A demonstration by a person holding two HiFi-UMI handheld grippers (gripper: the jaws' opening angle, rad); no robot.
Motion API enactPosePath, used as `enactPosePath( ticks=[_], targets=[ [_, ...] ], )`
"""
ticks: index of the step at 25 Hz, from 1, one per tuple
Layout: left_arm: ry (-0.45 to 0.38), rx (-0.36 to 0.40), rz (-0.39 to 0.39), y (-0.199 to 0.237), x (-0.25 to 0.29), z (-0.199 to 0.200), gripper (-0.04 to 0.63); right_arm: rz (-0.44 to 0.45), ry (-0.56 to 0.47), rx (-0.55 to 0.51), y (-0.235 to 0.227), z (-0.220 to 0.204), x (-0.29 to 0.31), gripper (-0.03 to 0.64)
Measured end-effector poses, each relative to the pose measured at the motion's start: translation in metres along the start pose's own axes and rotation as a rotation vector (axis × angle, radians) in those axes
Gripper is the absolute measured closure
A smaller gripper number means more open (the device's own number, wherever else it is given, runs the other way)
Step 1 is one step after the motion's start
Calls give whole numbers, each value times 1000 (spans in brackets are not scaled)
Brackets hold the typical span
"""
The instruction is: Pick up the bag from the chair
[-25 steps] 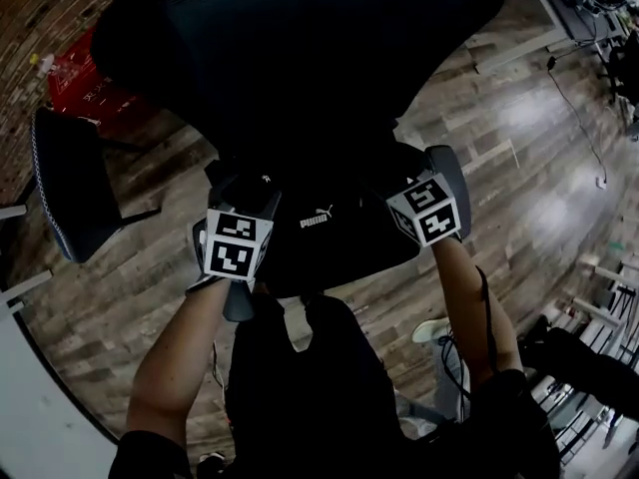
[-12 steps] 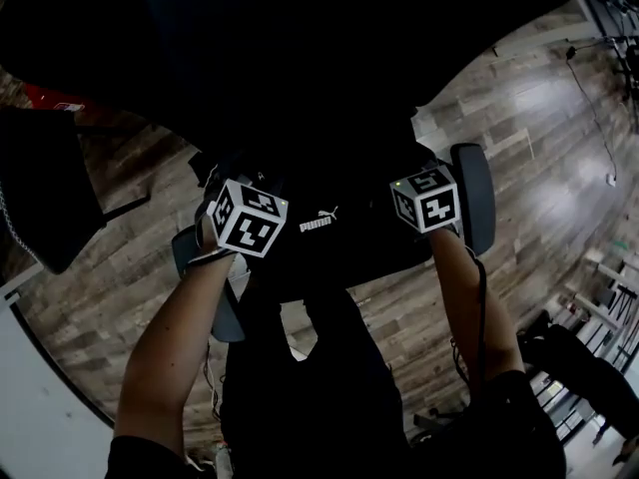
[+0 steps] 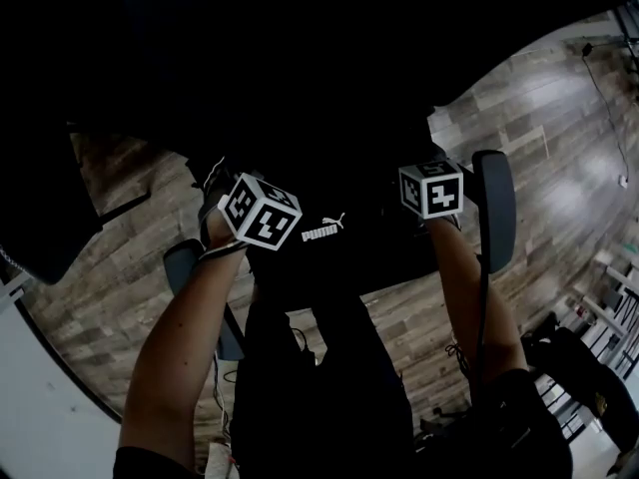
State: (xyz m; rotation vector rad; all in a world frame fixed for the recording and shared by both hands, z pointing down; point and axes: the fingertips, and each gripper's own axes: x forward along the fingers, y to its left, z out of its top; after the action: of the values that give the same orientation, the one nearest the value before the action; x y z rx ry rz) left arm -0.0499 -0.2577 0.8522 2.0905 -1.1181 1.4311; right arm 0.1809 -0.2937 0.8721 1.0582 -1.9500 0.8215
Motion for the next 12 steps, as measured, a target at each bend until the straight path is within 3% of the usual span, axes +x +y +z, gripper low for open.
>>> enactPosePath(
  ticks=[6,9,12],
  targets=[
    [32,-11,-30,1,18,-7,330,-11,11,34,-7,-3,25,219],
    [53,6,-59,-7,25,-10,402,-13,21,13,-4,-4,28,224],
    [66,-20,-74,-13,29,-10,485,-17,31,-13,1,-3,31,298]
  ],
)
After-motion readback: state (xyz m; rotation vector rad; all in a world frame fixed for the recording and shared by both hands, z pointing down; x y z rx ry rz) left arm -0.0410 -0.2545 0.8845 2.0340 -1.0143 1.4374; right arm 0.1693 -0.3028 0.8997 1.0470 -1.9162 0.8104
